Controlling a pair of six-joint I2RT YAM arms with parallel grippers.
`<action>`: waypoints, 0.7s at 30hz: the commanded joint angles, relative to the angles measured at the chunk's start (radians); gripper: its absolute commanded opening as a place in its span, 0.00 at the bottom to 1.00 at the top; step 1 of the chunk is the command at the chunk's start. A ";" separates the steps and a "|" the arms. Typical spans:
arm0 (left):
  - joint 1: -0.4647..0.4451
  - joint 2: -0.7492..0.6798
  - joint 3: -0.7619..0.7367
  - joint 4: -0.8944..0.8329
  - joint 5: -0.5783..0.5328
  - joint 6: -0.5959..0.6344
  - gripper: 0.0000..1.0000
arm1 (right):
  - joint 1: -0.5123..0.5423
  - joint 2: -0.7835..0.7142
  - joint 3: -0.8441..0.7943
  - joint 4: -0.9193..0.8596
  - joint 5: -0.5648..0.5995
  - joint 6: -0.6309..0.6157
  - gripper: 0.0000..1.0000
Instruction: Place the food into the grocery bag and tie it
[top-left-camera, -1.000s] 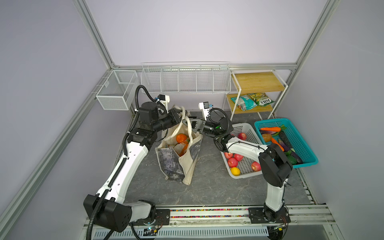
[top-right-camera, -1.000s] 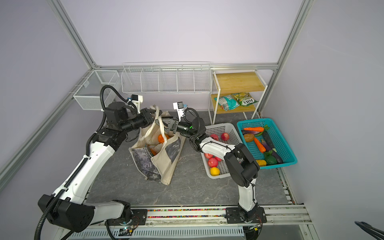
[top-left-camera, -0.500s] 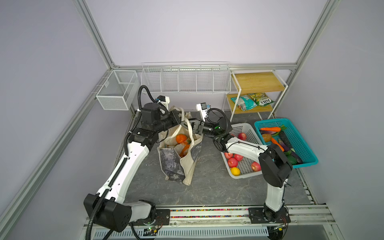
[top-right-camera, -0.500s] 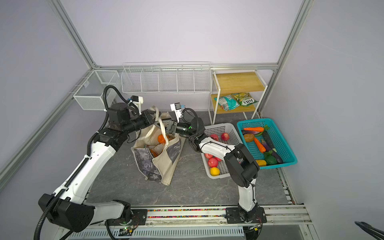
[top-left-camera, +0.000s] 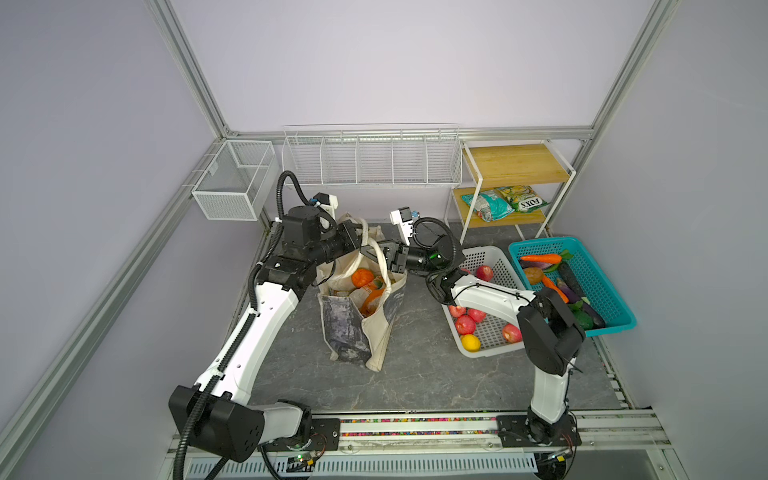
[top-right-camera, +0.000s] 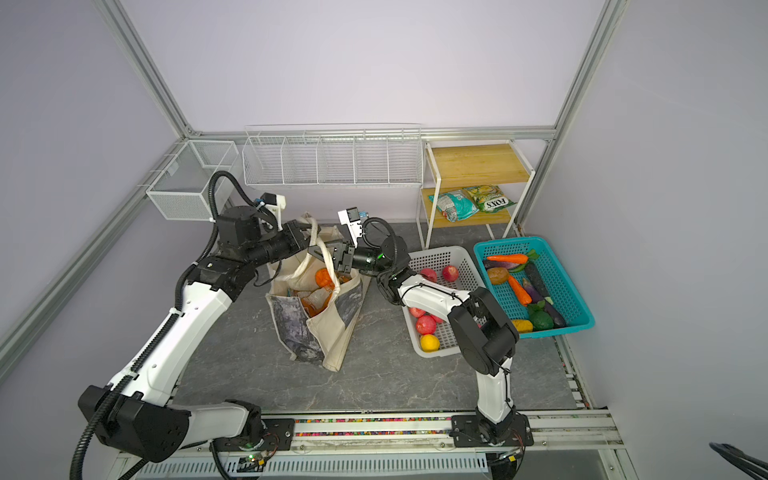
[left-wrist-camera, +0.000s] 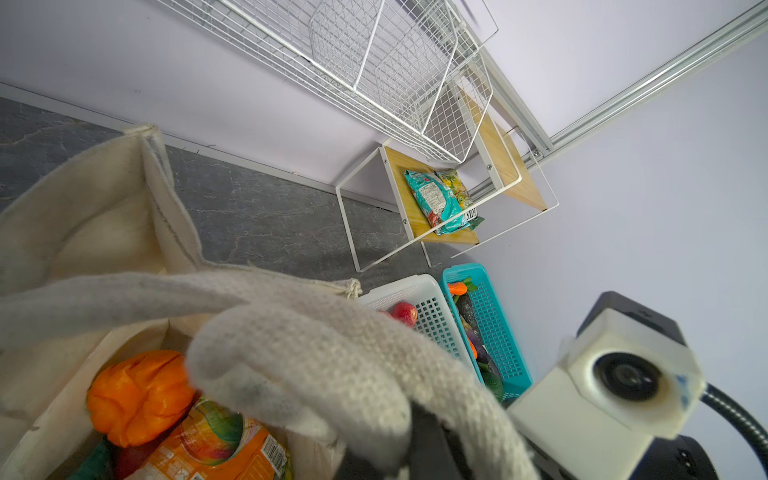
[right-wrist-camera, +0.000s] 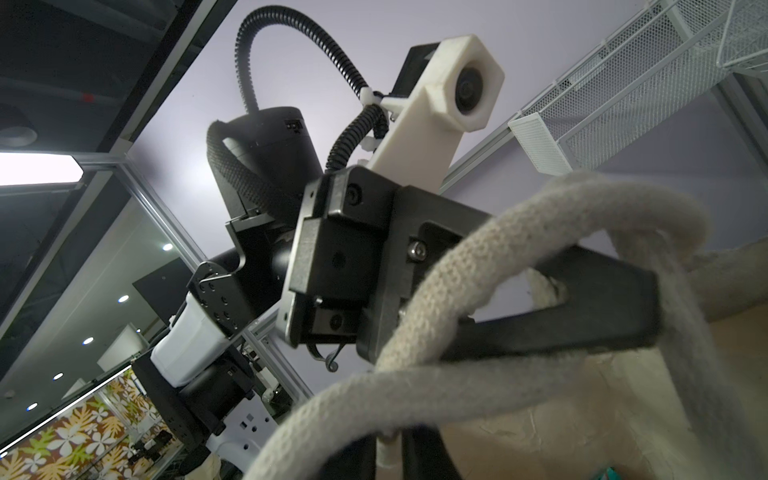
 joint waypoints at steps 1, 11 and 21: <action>0.008 0.026 0.013 -0.085 -0.012 0.037 0.00 | -0.004 -0.084 -0.013 0.113 -0.029 0.004 0.08; 0.015 0.016 0.099 -0.142 0.037 0.047 0.00 | -0.035 -0.184 -0.057 -0.295 -0.071 -0.291 0.07; 0.016 -0.030 0.130 -0.196 0.063 0.031 0.00 | -0.046 -0.258 -0.003 -0.820 0.015 -0.672 0.07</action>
